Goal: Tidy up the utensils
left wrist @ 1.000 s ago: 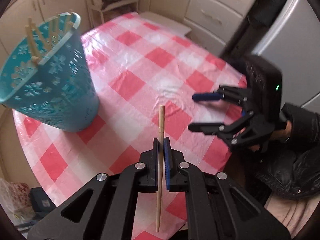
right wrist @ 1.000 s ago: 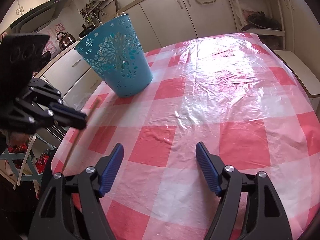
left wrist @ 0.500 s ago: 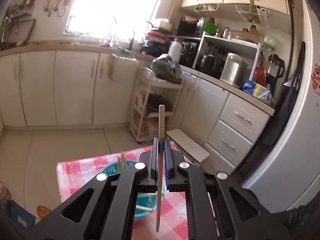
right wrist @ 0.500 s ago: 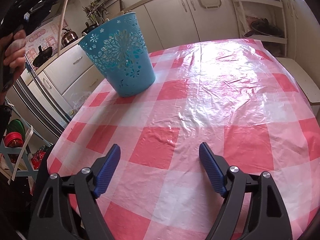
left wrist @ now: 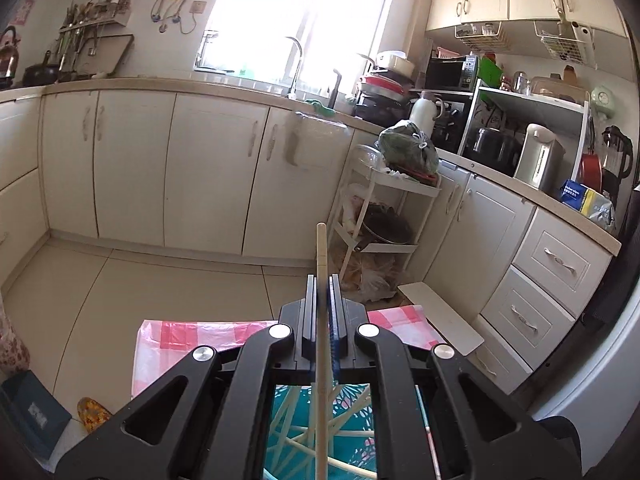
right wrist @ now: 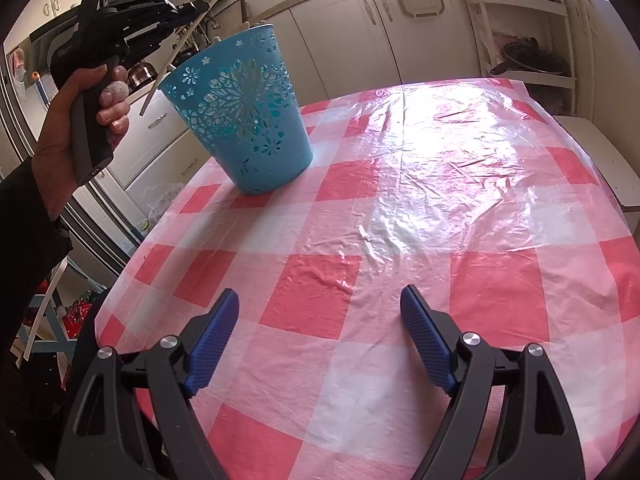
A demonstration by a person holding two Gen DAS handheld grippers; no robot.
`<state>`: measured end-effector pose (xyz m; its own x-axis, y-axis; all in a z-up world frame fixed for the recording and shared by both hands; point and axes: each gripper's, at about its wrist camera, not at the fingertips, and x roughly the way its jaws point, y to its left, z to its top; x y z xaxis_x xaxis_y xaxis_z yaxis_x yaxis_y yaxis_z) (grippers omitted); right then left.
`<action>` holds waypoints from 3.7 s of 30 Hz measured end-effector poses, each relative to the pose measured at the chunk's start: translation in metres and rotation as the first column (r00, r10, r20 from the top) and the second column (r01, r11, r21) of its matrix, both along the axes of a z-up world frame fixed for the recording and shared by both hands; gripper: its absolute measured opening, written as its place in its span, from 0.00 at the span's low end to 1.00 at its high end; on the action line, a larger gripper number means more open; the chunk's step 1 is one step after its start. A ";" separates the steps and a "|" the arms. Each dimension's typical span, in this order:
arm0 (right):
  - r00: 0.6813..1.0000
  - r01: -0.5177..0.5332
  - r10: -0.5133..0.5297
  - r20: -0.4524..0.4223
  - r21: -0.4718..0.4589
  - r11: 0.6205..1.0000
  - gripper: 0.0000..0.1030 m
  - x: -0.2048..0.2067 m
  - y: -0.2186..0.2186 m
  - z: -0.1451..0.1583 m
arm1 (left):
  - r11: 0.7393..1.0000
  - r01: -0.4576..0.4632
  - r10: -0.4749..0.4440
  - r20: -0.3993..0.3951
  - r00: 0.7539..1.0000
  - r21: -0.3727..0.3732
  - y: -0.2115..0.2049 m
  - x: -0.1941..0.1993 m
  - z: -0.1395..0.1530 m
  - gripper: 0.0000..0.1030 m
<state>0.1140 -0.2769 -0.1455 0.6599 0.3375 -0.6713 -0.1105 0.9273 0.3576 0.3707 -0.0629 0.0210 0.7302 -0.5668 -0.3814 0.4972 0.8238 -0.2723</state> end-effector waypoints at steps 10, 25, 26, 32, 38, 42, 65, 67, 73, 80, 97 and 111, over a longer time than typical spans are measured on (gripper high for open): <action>1.000 -0.001 0.001 0.000 0.004 1.000 0.78 0.000 0.000 0.000 | 0.999 -0.009 0.011 0.045 0.999 -0.051 -0.003 0.009 0.015 0.05; 1.000 -0.015 0.015 -0.001 0.018 1.000 0.81 0.002 -0.001 -0.001 | 0.999 0.005 -0.005 -0.010 1.000 0.033 -0.025 0.012 -0.015 0.05; 1.000 -0.015 0.015 -0.002 0.016 1.000 0.81 0.002 0.000 -0.001 | 0.998 -0.005 0.007 -0.026 1.000 0.070 -0.027 0.008 -0.021 0.05; 1.000 -0.016 0.015 -0.020 -0.047 0.999 0.81 0.003 0.007 0.002 | 0.961 -0.094 0.107 -0.038 0.993 0.260 -0.028 -0.034 -0.035 0.65; 1.000 0.015 -0.013 0.027 -0.074 0.997 0.81 -0.001 0.012 0.033 | 0.915 -0.211 0.212 0.034 0.977 0.343 -0.017 -0.099 -0.019 0.93; 0.997 0.055 -0.051 0.053 -0.065 0.996 0.86 -0.007 0.017 0.066 | 0.895 -0.247 0.254 0.029 0.967 0.372 -0.011 -0.137 -0.013 0.93; 0.969 0.115 -0.097 0.227 -0.066 0.991 0.93 -0.088 0.053 0.181 | 0.878 -0.349 0.370 -0.002 0.929 0.326 0.029 -0.277 0.037 0.93; 0.970 0.122 -0.104 0.221 -0.067 0.990 0.93 -0.091 0.055 0.184 | 0.873 -0.355 0.377 -0.002 0.926 0.336 0.030 -0.280 0.038 0.93; 0.966 0.140 -0.122 0.229 -0.066 0.988 0.93 -0.106 0.062 0.196 | 0.859 -0.363 0.399 -0.029 0.916 0.362 0.035 -0.297 0.043 0.93; 0.973 0.143 -0.124 0.195 -0.091 0.985 0.93 -0.126 0.077 0.190 | 0.801 -0.396 0.451 -0.018 0.892 0.450 0.035 -0.319 0.041 0.93; 0.962 0.231 -0.215 0.170 -0.077 0.970 0.93 -0.150 0.078 0.188 | 0.844 -0.395 0.441 -0.047 0.896 0.363 0.049 -0.345 0.048 0.93; 0.962 0.216 -0.188 0.200 -0.132 0.967 0.93 -0.156 0.087 0.193 | 0.845 -0.391 0.433 -0.038 0.901 0.365 0.046 -0.355 0.051 0.93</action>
